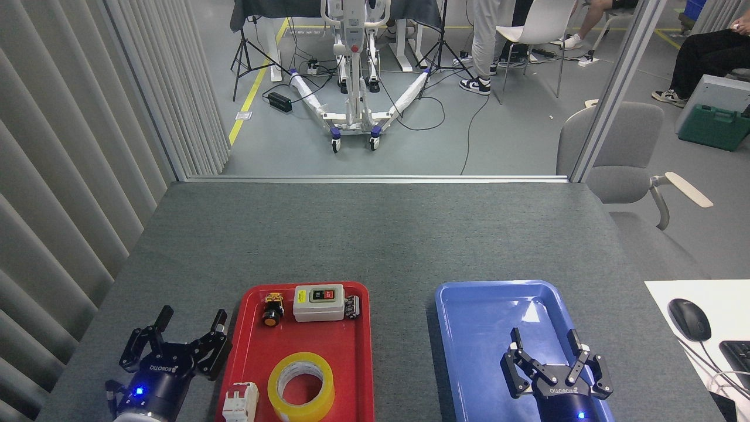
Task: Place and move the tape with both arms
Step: 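Open the left gripper and raise it above the red tray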
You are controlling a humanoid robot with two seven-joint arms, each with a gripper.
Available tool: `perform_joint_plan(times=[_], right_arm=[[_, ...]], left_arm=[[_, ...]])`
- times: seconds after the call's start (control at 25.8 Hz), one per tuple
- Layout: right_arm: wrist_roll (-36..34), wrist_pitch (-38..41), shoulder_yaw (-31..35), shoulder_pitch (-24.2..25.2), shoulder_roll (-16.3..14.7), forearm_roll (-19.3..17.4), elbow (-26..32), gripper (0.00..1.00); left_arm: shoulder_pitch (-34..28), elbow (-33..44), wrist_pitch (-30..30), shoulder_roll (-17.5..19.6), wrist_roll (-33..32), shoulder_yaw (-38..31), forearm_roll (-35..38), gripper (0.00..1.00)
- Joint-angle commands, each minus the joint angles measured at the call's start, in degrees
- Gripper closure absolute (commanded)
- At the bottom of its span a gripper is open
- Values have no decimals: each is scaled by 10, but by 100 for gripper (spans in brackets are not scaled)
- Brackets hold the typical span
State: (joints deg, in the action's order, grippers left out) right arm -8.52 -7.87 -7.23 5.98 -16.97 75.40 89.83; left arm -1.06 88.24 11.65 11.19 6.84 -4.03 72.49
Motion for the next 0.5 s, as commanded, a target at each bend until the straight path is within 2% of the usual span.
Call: perform_joint_plan(times=[0.0, 0.47], right_arm=[[2, 0, 2, 0, -2, -1, 0, 0], [3, 3, 18, -15, -1, -5, -1, 0]], left_arm=[[0, 0, 0, -3, 0, 0, -3, 0], [3, 0, -7, -2, -1, 1, -23, 0]])
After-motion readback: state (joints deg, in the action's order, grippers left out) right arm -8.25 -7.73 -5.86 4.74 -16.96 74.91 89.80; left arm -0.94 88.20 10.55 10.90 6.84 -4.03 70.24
